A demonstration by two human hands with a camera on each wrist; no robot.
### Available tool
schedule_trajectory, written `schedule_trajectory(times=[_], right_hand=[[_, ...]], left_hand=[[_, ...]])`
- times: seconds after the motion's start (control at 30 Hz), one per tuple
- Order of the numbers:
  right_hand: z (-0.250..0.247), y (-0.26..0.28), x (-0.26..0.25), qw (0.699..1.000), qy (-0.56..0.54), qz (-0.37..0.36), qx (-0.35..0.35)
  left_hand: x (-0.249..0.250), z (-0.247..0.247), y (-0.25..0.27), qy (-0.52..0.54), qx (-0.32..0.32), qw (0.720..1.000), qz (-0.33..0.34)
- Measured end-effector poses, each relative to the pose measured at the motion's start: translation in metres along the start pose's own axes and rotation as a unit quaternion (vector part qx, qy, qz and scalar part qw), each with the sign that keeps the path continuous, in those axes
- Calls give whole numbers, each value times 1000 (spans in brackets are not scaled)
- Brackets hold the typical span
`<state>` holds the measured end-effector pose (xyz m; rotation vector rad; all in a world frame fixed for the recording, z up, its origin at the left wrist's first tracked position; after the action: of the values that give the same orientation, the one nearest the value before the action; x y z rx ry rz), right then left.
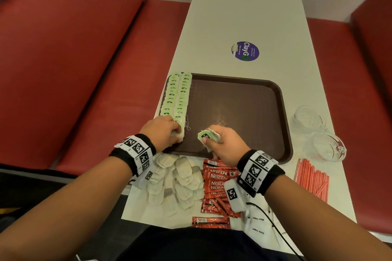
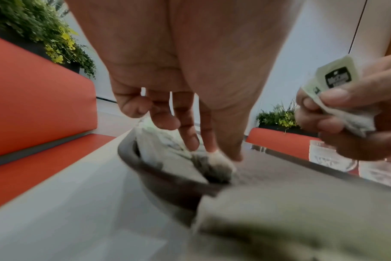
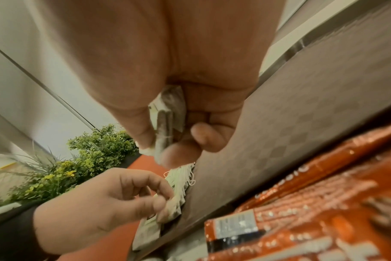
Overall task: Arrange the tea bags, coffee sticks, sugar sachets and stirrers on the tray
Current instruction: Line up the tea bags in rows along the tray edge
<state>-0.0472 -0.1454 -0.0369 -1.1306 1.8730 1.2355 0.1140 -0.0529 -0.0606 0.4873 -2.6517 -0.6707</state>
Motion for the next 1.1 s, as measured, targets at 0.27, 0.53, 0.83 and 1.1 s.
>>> schedule_trajectory(times=[0.27, 0.53, 0.83, 1.1], right_hand=[[6, -13, -6, 999, -49, -4, -10], [10, -21, -8, 998, -61, -7, -13], [7, -19, -13, 1000, -6, -9, -22], [-9, -12, 2, 997, 71, 18, 35]], left_hand=[[50, -45, 37, 137, 109, 966, 193], [44, -50, 32, 204, 69, 967, 138], [31, -52, 39, 227, 124, 958, 122], [5, -19, 18, 124, 7, 992, 28]])
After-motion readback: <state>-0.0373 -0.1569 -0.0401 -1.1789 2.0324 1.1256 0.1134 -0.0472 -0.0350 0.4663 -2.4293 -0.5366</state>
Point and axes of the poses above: each hand's wrist, its own y-axis away from the middle knuckle, its own z-axis out of the palm, x = y × z, the point moved 8 cm from there along -y, towards the middle knuckle, and after that the axes turned 15 degrees about -x, right-handed, at the moved point
